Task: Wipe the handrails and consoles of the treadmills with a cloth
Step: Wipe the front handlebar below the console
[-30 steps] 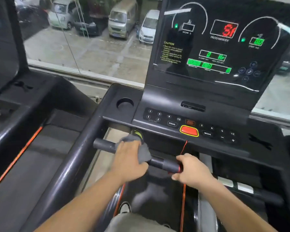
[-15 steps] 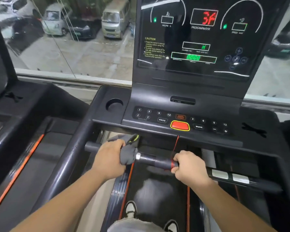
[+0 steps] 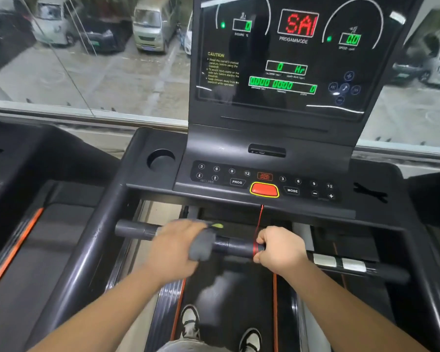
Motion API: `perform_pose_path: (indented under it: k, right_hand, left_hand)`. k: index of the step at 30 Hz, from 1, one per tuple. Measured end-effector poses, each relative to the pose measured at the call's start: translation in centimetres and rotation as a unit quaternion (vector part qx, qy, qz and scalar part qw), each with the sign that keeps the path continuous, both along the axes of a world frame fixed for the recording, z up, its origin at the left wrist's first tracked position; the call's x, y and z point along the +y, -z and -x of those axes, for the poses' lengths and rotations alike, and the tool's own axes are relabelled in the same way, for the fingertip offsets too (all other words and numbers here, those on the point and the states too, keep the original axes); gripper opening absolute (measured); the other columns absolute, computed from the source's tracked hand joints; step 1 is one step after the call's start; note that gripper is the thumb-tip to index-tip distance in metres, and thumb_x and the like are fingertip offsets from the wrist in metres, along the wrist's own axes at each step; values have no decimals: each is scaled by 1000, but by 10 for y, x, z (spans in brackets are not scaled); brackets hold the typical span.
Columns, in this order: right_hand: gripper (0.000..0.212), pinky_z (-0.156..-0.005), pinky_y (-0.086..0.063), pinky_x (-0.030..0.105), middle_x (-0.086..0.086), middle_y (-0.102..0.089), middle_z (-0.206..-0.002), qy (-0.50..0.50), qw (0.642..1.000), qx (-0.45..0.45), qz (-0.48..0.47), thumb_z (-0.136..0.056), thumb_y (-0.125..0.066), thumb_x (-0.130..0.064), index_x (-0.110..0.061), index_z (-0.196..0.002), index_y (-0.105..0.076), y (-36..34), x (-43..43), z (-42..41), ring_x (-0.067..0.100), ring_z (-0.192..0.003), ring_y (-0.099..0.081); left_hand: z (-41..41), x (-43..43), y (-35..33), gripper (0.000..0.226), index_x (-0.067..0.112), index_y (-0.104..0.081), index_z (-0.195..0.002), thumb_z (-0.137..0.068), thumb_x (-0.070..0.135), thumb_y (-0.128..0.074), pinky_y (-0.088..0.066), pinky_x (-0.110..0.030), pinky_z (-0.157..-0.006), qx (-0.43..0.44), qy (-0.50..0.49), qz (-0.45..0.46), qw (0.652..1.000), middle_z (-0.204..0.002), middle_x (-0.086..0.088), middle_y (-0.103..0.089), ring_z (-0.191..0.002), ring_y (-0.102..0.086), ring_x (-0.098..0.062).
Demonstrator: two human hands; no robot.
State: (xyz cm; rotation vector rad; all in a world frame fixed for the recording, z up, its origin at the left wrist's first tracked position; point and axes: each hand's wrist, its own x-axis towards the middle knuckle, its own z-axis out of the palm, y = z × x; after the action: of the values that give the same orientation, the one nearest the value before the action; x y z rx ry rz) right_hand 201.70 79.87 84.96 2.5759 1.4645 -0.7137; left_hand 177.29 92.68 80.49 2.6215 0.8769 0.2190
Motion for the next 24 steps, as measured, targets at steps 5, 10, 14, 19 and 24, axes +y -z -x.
perform_pose_path:
  k: [5, 10, 14, 19, 24]
  right_hand:
    - [22, -82, -53, 29, -12, -67, -99, 2, 1000, -2, 7, -78, -75, -40, -28, -95, -70, 0, 1, 2, 16, -99, -63]
    - [12, -73, -49, 28, -9, -67, -95, 24, 999, 1, 32, -82, -69, -36, -27, -80, -62, -4, 3, 4, 19, -94, -64]
    - [11, -76, -53, 30, -6, -63, -98, 50, 998, -19, 33, -84, -63, -37, -27, -89, -64, -4, 1, 8, 21, -94, -63]
    - [24, -72, -46, 28, -4, -64, -103, 54, 994, -54, 75, -79, -72, -36, -25, -100, -65, -9, 18, 23, 22, -94, -61]
    - [34, -79, -51, 33, -4, -56, -114, -25, 996, -42, 80, -80, -68, -30, -28, -112, -58, -4, 51, 65, 21, -111, -57]
  left_hand:
    - [-5, 14, -14, 36, 30, -54, -91, -56, 33, -61, -46, -32, -67, 80, -113, 2, 990, -76, 10, -59, -74, -65, -23]
    - [-88, -65, -8, 65, 30, -52, -123, -59, 38, -65, -44, -39, -90, 83, -1, -5, 997, -106, 6, -61, -99, -59, -23]
    - [-80, -80, -2, 71, 30, -52, -134, -65, 35, -67, -40, -43, -107, 12, 43, 6, 999, -120, 0, -58, -113, -51, -25]
    - [7, -53, -9, 44, 34, -66, -114, -71, 30, -69, -43, -28, -101, -94, 74, 66, 991, -120, 16, -57, -115, -57, -14]
    - [84, -50, 12, 23, 25, -78, -90, -76, 9, -69, -56, -33, -68, -267, -403, 483, 730, -81, 6, -75, -80, -71, -17]
